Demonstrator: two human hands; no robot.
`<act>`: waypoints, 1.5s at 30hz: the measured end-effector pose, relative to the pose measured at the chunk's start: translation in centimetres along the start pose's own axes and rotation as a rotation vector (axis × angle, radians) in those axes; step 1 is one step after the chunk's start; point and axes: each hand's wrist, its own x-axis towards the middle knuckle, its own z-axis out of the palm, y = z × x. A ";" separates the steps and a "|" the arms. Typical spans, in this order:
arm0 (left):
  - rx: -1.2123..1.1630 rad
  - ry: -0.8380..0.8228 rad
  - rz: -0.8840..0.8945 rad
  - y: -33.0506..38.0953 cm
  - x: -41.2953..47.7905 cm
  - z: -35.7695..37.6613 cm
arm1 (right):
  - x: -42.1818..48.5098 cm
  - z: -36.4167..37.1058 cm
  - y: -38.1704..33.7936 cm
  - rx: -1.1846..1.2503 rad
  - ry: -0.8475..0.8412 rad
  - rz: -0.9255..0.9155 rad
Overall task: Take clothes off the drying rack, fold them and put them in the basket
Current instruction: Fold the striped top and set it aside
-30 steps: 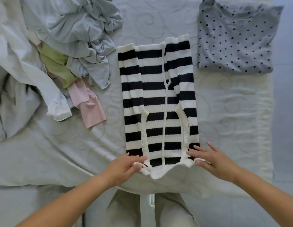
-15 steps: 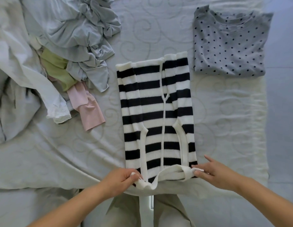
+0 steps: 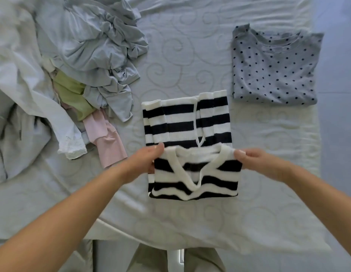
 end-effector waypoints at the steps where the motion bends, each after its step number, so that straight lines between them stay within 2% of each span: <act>1: -0.084 -0.017 0.006 1.3 0.6 -0.4 | 0.8 -0.9 -0.9 0.026 0.019 -0.019; 3: -0.238 -0.043 0.017 3.2 1.7 -1.5 | 2.4 -2.6 -2.4 0.109 0.057 -0.053; 7: -0.421 0.025 0.035 5.8 4.4 -4.1 | 5.5 -5.0 -5.0 0.224 0.056 -0.096; 10: -0.470 0.125 0.021 6.8 6.7 -6.0 | 7.7 -6.0 -6.7 0.313 0.079 -0.110; 12: -0.462 0.264 -0.015 6.8 8.2 -6.5 | 9.2 -5.8 -7.0 0.280 0.207 -0.098; 15: -0.365 0.533 -0.023 6.1 10.2 -6.3 | 11.9 -4.8 -6.4 0.101 0.475 -0.044; 18: -0.066 0.721 0.118 5.0 10.8 -5.0 | 13.3 -3.9 -5.2 0.074 0.618 -0.057; 20: 0.058 0.774 0.193 4.2 10.9 -4.2 | 13.7 -3.7 -4.8 0.036 0.649 -0.043; 23: 0.053 0.801 0.276 3.4 11.2 -4.0 | 13.8 -3.4 -4.6 0.009 0.730 -0.059; 25: 0.180 0.899 0.314 2.7 10.9 -3.9 | 13.3 -2.7 -4.5 -0.006 0.819 -0.025; 27: 0.198 0.975 0.326 1.6 10.1 -3.4 | 12.7 -1.5 -4.0 -0.047 0.889 0.047; 31: 0.237 0.917 0.224 -1.6 8.6 -0.3 | 10.5 2.8 -2.2 -0.267 0.909 0.192; 34: 0.263 0.886 0.237 -2.9 7.1 1.9 | 8.9 5.0 -0.7 -0.323 0.879 0.256; 37: 0.292 0.808 0.278 -3.1 6.4 3.0 | 8.2 5.4 -0.1 -0.211 0.797 0.131; 40: 0.343 0.726 0.281 -2.5 6.3 3.1 | 8.2 5.2 -0.7 -0.203 0.666 -0.028; 45: 0.332 0.725 0.361 -0.3 6.4 3.2 | 9.4 3.8 -2.0 -0.074 0.550 -0.104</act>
